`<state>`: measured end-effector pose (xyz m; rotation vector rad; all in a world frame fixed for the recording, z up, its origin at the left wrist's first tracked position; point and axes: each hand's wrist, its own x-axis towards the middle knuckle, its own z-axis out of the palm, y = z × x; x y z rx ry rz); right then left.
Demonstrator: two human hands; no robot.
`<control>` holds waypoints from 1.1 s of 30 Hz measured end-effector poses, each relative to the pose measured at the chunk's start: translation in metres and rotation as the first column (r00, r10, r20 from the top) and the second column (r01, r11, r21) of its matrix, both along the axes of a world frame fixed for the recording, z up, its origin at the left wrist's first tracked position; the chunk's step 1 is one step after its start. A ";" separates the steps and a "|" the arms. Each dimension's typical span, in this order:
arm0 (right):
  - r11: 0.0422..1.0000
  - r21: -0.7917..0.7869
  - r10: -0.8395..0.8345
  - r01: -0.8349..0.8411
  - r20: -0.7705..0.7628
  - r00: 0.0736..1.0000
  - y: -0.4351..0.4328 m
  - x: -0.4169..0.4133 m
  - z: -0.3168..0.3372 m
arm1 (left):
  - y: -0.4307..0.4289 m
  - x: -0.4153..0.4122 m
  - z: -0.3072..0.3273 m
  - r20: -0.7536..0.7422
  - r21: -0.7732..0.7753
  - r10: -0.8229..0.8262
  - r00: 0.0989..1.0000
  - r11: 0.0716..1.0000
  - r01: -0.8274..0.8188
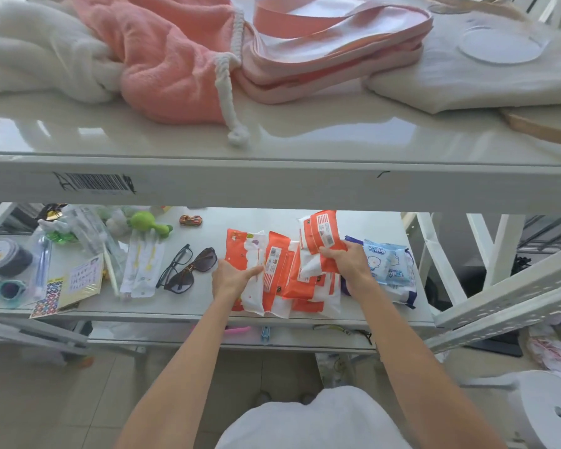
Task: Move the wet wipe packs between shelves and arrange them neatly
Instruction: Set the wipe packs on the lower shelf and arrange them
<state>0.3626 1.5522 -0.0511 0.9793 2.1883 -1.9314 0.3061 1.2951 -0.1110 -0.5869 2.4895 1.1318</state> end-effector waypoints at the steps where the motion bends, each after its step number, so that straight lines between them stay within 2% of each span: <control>1: 0.999 -0.048 -0.021 0.019 -0.041 0.999 0.000 0.001 0.005 | 0.001 -0.002 0.014 0.002 -0.008 -0.004 1.000 1.000 0.004; 5: 0.997 -0.075 0.017 -0.030 -0.170 0.985 -0.020 0.015 0.020 | 0.000 -0.016 0.029 -0.036 -0.066 -0.086 0.996 0.994 0.083; 8: 0.994 -0.055 0.085 -0.099 -0.213 0.973 -0.051 0.023 0.020 | 0.002 -0.025 0.022 -0.054 -0.020 -0.181 0.982 0.983 0.180; 11: 0.990 -0.013 0.138 -0.141 -0.145 0.980 -0.079 0.026 0.001 | 0.006 -0.028 0.023 -0.169 0.081 -0.147 0.975 0.983 0.162; 13: 0.968 0.068 0.249 -0.243 -0.097 0.964 -0.094 0.025 -0.008 | 0.013 -0.021 0.030 -0.252 0.143 -0.142 0.957 0.973 0.181; 15: 0.910 0.129 0.403 -0.395 -0.045 0.914 -0.104 0.023 -0.011 | 0.016 -0.012 0.030 -0.194 0.243 -0.184 0.964 0.943 0.229; 17: 0.885 0.164 0.438 -0.437 0.026 0.898 -0.105 0.019 -0.015 | 0.014 -0.011 0.026 -0.090 0.271 -0.197 0.976 0.938 0.214; 18: 0.894 0.222 0.387 -0.388 0.049 0.921 -0.101 0.018 -0.019 | 0.012 -0.015 0.021 -0.060 0.256 -0.183 0.981 0.947 0.192; 20: 0.892 0.432 0.125 -0.131 0.044 0.991 -0.086 0.019 -0.033 | 0.008 -0.022 0.019 -0.063 0.220 -0.160 0.985 0.960 0.170; 22: 0.786 0.615 -0.131 0.065 0.064 0.989 -0.073 0.024 -0.040 | 0.006 -0.026 0.019 -0.077 0.199 -0.164 0.983 0.964 0.177; 23: 0.757 0.651 -0.187 0.058 0.131 0.974 -0.069 0.026 -0.043 | 0.005 -0.026 0.022 -0.097 0.211 -0.159 0.983 0.961 0.176; 25: 0.754 0.656 -0.192 -0.037 0.273 0.943 -0.066 0.026 -0.043 | 0.002 -0.026 0.021 -0.132 0.241 -0.126 0.983 0.958 0.155; 29: 0.727 0.678 -0.155 -0.110 0.318 0.935 -0.062 0.018 -0.044 | -0.008 -0.024 0.021 -0.117 0.325 -0.065 0.991 0.941 0.100; 33: 0.819 0.567 -0.136 -0.088 0.341 0.930 -0.060 0.008 -0.038 | -0.016 -0.039 0.022 -0.202 0.249 0.010 0.979 0.968 0.041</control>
